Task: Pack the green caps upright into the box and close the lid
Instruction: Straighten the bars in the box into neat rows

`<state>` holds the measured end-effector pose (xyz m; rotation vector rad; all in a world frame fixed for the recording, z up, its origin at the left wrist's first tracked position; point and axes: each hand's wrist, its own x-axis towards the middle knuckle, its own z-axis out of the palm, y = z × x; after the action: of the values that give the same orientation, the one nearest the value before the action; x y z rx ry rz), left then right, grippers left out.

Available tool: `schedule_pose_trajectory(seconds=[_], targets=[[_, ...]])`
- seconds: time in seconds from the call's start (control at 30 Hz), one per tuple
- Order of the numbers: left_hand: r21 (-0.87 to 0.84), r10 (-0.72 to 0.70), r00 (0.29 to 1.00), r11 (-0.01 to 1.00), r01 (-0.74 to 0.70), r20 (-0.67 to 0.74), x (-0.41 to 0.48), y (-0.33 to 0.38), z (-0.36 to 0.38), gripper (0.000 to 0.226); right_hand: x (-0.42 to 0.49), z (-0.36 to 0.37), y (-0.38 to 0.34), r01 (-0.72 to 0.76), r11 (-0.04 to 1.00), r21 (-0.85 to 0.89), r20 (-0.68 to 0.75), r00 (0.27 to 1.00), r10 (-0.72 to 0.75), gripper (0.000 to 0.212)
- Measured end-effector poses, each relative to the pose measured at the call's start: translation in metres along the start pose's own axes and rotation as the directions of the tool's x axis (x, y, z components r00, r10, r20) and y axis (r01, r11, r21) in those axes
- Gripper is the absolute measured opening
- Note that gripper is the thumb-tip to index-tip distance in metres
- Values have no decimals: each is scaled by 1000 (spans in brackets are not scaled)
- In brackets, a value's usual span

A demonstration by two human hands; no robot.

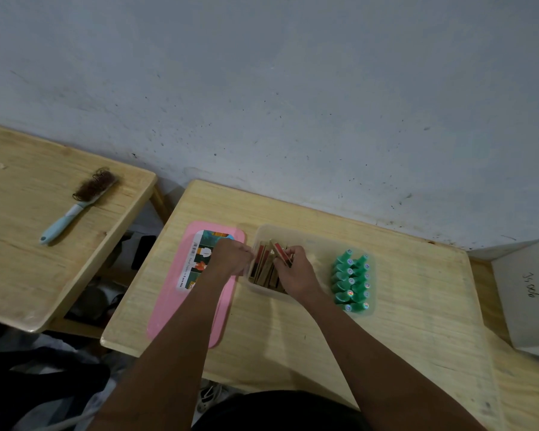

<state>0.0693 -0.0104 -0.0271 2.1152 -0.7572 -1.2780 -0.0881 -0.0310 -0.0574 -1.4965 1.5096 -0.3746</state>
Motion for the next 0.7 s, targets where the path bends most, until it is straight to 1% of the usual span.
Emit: schedule_pose_trajectory(seconds=[0.1, 0.17, 0.23, 0.27, 0.37, 0.43, 0.47, 0.57, 0.7], targets=[[2, -2, 1000, 1000, 2, 6, -2, 1, -1, 22, 4, 7, -8, -101, 986, 134, 53, 994, 94, 28], [4, -2, 1000, 1000, 2, 11, -2, 1, -1, 22, 7, 14, -12, -81, 989, 124, 34, 996, 77, 34], [8, -2, 1000, 1000, 2, 11, -1, 1, -1, 21, 11, 21, -14, -49, 997, 65, -7, 999, 50, 48], [11, 0, 1000, 1000, 0, 9, 0, 1, -1, 21, 13, 23, -16, -48, 999, 21, -19, 999, 48, 51], [28, 17, 1000, 999, -16, -10, 1, -1, -1, 20, 15, 24, -22, -41, 981, -188, -8, 999, 40, 49], [54, 52, 999, 997, -51, -16, 2, -3, 0, 19, 14, 24, -25, -37, 937, -347, -5, 999, 37, 48], [68, 68, 998, 995, -67, -16, 2, -3, 0, 18, 14, 24, -27, -35, 917, -398, -5, 999, 36, 48], [85, 97, 995, 992, -95, -24, 0, -4, 1, 18, 17, 24, -27, -32, 883, -468, 11, 999, 42, 48], [99, 116, 993, 989, -112, -34, -2, -4, 2, 20, 20, 23, -28, -40, 858, -512, -21, 999, 34, 49]])
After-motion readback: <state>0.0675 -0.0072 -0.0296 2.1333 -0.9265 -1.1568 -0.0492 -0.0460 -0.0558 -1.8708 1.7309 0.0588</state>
